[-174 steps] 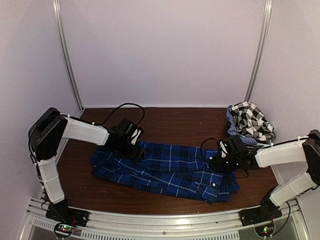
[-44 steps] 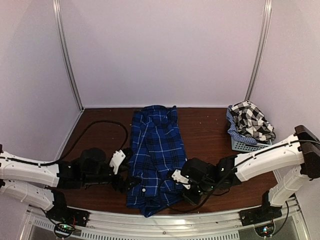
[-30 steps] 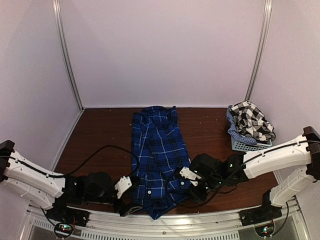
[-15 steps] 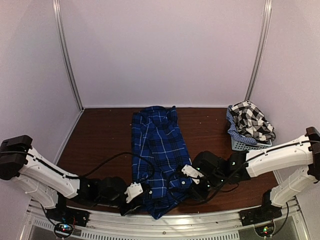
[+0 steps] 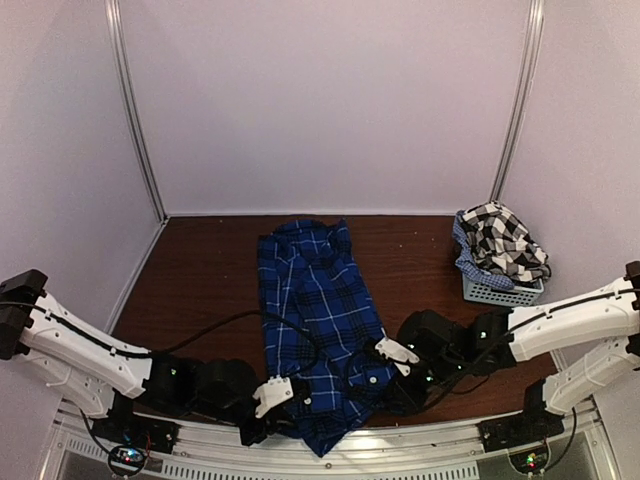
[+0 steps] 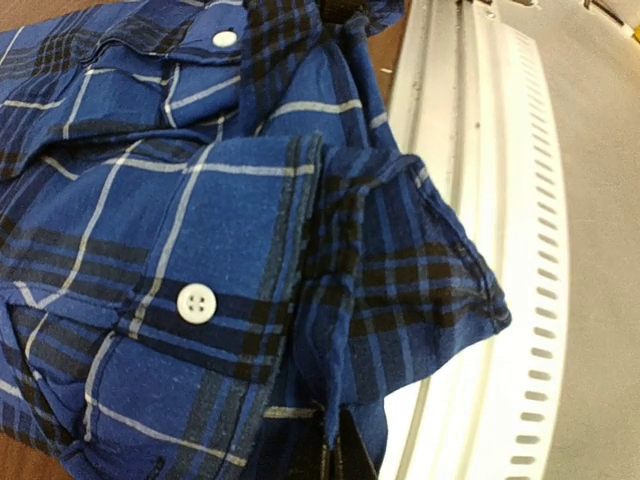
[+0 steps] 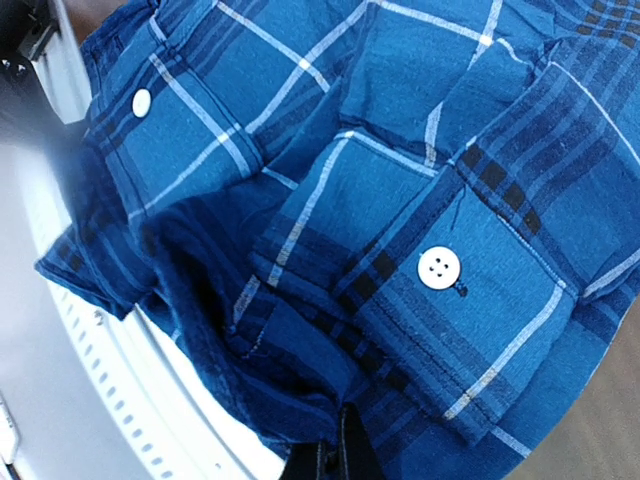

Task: Fold and stack the long sleeve shirts
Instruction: Pick up the rectangle-folded shirt from the center of the board, then fold the rectangle-folded shirt at the center of the board.

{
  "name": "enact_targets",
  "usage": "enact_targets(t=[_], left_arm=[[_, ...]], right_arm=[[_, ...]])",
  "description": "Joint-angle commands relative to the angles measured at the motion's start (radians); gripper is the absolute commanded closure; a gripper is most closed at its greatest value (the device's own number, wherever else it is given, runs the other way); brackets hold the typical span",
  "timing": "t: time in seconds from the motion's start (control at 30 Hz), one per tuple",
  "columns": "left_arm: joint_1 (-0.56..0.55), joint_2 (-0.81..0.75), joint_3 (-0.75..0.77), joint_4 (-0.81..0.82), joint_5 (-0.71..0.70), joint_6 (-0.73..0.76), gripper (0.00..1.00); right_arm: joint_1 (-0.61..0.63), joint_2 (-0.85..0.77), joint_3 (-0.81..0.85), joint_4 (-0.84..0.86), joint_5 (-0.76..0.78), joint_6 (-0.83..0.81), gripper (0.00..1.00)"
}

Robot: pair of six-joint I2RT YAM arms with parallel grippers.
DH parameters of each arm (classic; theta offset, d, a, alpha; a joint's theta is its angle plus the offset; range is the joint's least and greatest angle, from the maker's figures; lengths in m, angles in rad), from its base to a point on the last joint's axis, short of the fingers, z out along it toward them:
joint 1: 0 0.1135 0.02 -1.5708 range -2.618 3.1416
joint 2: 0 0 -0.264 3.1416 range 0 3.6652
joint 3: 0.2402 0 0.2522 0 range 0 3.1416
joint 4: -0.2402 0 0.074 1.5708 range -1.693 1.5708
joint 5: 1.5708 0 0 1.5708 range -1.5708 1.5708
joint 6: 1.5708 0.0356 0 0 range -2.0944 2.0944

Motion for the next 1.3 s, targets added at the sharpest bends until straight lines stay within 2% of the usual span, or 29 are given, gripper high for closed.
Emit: enact_targets(t=[0.0, 0.13, 0.27, 0.37, 0.53, 0.63, 0.8, 1.03, 1.27], left_arm=[[-0.026, -0.036, 0.047, -0.079, 0.119, -0.086, 1.00], [-0.007, -0.078, 0.072, -0.106, 0.126, -0.101, 1.00], [0.092, -0.152, 0.069, -0.078, 0.182, -0.106, 1.00], [0.201, -0.221, 0.071, -0.078, 0.212, -0.103, 1.00], [0.453, -0.253, 0.085, -0.092, 0.287, -0.102, 1.00], [0.589, -0.196, 0.128, -0.117, 0.295, -0.096, 1.00], [0.727, -0.029, 0.247, -0.154, 0.312, -0.075, 1.00], [0.833, 0.184, 0.375, -0.196, 0.327, -0.043, 1.00], [0.877, 0.295, 0.442, -0.241, 0.298, -0.031, 1.00]], right_arm=[[0.059, -0.074, -0.020, -0.036, -0.050, 0.105, 1.00], [0.067, -0.130, 0.022, -0.096, -0.008, 0.104, 1.00], [0.031, -0.094, 0.146, -0.183, 0.061, 0.021, 1.00], [-0.069, -0.022, 0.234, -0.215, 0.055, -0.065, 1.00], [-0.221, 0.151, 0.417, -0.271, 0.021, -0.212, 1.00], [-0.292, 0.265, 0.544, -0.314, -0.002, -0.291, 1.00], [-0.407, 0.458, 0.754, -0.369, -0.048, -0.384, 1.00], [-0.496, 0.756, 1.036, -0.481, -0.087, -0.491, 0.97], [-0.523, 0.907, 1.228, -0.511, -0.115, -0.519, 0.89]])
